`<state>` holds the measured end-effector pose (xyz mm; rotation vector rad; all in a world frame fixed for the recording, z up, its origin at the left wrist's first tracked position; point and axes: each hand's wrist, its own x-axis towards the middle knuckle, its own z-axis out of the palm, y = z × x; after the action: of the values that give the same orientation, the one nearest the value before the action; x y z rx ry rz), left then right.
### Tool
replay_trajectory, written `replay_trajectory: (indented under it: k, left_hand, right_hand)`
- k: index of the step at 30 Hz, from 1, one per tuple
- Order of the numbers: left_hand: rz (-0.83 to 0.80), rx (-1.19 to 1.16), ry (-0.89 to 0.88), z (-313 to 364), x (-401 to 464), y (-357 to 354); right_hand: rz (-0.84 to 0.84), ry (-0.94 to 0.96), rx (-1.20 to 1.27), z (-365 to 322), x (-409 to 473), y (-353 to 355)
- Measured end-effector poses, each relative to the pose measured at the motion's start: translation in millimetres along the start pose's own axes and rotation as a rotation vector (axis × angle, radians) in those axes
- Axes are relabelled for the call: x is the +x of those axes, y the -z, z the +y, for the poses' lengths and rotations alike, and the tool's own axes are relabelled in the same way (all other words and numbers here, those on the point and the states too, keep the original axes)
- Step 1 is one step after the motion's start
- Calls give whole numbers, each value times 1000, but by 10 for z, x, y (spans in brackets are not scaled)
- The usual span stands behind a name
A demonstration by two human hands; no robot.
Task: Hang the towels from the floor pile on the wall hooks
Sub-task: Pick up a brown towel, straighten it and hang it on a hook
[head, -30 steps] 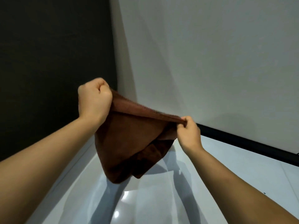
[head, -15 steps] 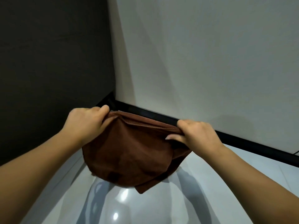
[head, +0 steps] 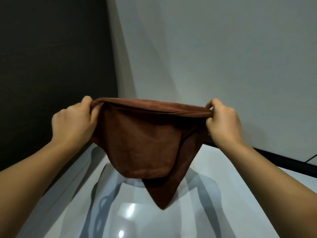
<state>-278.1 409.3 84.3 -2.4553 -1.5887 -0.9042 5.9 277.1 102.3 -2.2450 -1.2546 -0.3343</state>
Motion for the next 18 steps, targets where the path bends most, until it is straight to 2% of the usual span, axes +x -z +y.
replay_trajectory:
  k: [6, 12, 18]
  left_hand:
    - [33, -47, 210, -74, 16, 1]
    - [86, -85, 446, -249, 26, -132]
    - [50, -92, 503, -345, -11, -184]
  right_hand:
    - [97, -72, 104, 108, 60, 75]
    - [113, -175, 65, 357, 12, 169]
    - [135, -277, 55, 623, -43, 176]
